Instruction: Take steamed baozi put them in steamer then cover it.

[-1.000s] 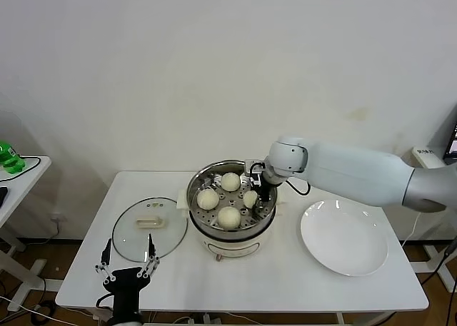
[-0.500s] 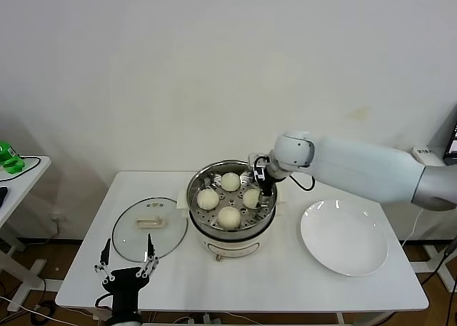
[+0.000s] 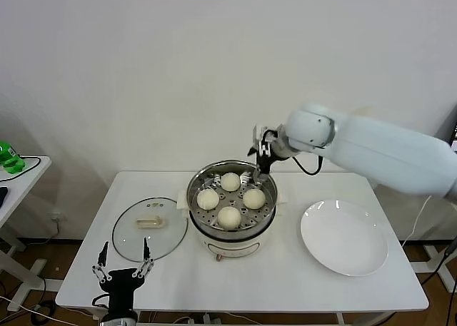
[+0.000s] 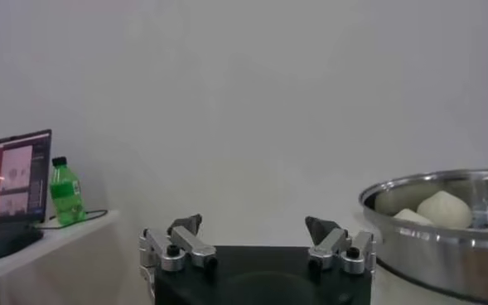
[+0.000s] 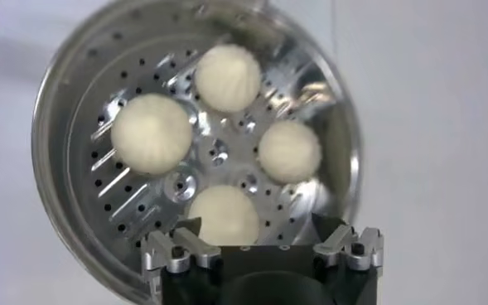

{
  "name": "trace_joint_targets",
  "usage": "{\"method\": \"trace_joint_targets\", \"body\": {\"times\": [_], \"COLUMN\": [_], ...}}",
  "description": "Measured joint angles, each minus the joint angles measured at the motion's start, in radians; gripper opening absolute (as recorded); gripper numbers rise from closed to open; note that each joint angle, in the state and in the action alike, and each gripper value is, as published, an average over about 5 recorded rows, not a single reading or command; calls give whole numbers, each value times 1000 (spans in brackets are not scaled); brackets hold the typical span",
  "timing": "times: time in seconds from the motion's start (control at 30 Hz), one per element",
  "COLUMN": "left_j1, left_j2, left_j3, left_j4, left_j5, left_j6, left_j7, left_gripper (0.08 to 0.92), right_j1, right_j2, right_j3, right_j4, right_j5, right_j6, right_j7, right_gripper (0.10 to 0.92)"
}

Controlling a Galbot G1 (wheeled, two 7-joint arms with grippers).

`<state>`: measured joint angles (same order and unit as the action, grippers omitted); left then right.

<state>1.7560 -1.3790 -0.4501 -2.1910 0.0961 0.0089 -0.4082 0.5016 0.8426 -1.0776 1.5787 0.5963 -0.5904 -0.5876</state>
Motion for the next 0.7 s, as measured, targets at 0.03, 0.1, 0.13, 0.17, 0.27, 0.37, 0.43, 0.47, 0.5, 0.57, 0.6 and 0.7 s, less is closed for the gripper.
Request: {"method": "trace_joint_targets", "body": {"times": [0.03,0.1,0.13,0.17,0.27,0.37,0.43,0.47,0.5,0.57,0.6,0.7], "left_j1": [-4,-12,-15,-19,-32,-46,-53,-57,-60,-67,-71,-84], "left_j2": [7,21,27,34,47,56,62,65,68,75,79,88], "left_j3": [-3,-7,-7,-7,-6,-5,-6,-8,-9,-14,-17,-25], "left_j4": [7,20,27,33,54,76,91,99,106,121,129,151], "left_j5": [-2,-5,-6,-6,-6,-4,2,6,12,26,35,67], "left_j6": [4,10,12,14,17,15,12,10,8,4,3,-1], "left_j7": [2,7,10,13,20,29,35,38,40,44,45,45], "left_gripper": [823,823,823,823,823,823,823,823,823,823,823,823], "right_j1": [-19,-71,-104,-143,-294,-484,-617,-684,-751,-884,-951,-1151], "right_j2": [-21,-65,-88,-111,-174,-216,-226,-225,-221,-202,-187,-128], "right_j3": [27,91,128,168,310,487,618,685,753,886,953,1149], "right_j4": [21,63,86,108,173,237,276,294,312,344,358,389], "right_j5": [7,17,20,21,16,-5,-27,-40,-54,-82,-95,-128], "right_j6": [6,24,36,50,103,165,210,234,259,310,336,413], "right_j7": [33,103,141,178,290,386,435,455,472,498,507,521], "right_gripper": [823,823,823,823,823,823,823,823,823,823,823,823]}}
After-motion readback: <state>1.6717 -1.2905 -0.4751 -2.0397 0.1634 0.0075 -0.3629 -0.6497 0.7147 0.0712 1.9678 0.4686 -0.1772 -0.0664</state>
